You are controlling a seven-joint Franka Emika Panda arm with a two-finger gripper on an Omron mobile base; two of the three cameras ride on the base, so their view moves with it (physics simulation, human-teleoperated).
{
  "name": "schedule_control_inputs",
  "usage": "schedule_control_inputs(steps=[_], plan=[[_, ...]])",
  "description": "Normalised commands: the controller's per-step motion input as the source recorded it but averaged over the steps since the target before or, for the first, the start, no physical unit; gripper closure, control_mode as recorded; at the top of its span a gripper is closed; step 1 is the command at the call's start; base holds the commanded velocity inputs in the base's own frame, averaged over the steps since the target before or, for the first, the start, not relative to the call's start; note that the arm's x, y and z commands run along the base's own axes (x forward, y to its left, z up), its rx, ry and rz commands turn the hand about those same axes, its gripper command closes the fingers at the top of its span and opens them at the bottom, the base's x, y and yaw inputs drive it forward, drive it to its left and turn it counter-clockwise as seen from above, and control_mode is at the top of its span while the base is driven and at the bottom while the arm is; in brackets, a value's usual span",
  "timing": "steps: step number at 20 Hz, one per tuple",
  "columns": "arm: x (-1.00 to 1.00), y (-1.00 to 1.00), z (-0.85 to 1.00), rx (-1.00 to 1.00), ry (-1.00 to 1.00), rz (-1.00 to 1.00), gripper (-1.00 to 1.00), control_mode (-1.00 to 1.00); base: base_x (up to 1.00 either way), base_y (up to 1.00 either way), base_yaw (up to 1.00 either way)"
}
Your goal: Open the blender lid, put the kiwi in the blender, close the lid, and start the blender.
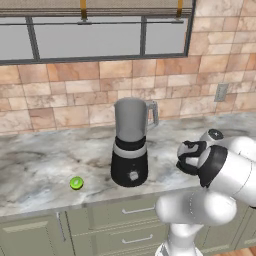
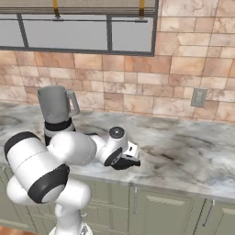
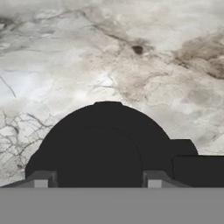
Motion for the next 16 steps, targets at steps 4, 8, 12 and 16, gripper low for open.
schedule_control_inputs(steps=[4,8,12,16], plan=[[0.0,0.0,0.07,0.0,-0.01,0.0,-1.0,-1.0,0.0,0.0,0.0],[0.0,0.0,0.36,0.0,-0.04,0.0,-1.0,-1.0,0.0,0.0,0.0],[-0.01,0.01,0.63,0.0,-0.14,0.0,-1.0,-1.0,0.0,0.0,0.0],[-0.28,0.07,0.74,0.0,-0.19,0.0,-1.0,-1.0,0.0,0.0,0.0]])
